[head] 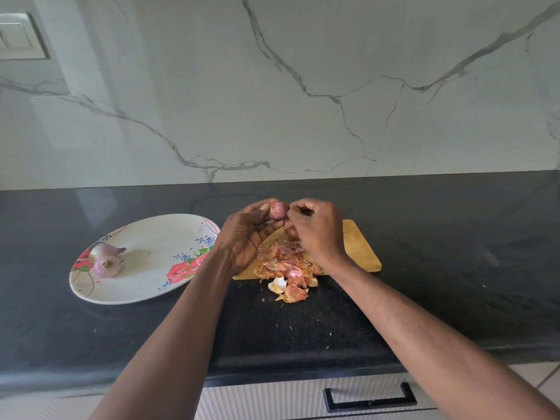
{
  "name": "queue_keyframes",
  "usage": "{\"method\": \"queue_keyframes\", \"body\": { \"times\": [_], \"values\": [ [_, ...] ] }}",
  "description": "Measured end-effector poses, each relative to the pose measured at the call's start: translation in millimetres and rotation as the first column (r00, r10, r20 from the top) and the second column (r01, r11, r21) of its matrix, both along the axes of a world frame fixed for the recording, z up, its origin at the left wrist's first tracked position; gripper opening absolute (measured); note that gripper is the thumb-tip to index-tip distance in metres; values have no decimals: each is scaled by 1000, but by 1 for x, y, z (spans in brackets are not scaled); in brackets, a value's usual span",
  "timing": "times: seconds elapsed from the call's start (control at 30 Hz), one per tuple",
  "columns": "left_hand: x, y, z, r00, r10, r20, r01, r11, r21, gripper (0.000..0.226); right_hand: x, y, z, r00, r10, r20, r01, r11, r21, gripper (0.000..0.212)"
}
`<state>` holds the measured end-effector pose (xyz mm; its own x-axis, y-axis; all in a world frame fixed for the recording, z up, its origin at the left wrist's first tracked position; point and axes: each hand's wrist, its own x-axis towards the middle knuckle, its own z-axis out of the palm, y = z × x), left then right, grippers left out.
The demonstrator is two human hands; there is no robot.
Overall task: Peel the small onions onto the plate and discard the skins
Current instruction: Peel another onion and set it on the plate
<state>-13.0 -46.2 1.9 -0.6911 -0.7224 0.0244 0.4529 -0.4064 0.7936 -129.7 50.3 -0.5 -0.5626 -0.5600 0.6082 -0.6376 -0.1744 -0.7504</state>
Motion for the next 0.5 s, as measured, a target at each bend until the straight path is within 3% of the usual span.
{"method": "queue_keyframes", "body": {
  "times": [0.23, 0.5],
  "values": [
    [-1, -5, -1, 999, 8, -45, -8, 1000, -8, 22, -2, -3, -1, 993, -37, -113, 33, 999, -43, 18],
    [-2, -4, -3, 999, -1, -46, 0, 999, -34, 21, -1, -6, -3, 982, -66, -174, 65, 998, -14, 9]
  ]
}}
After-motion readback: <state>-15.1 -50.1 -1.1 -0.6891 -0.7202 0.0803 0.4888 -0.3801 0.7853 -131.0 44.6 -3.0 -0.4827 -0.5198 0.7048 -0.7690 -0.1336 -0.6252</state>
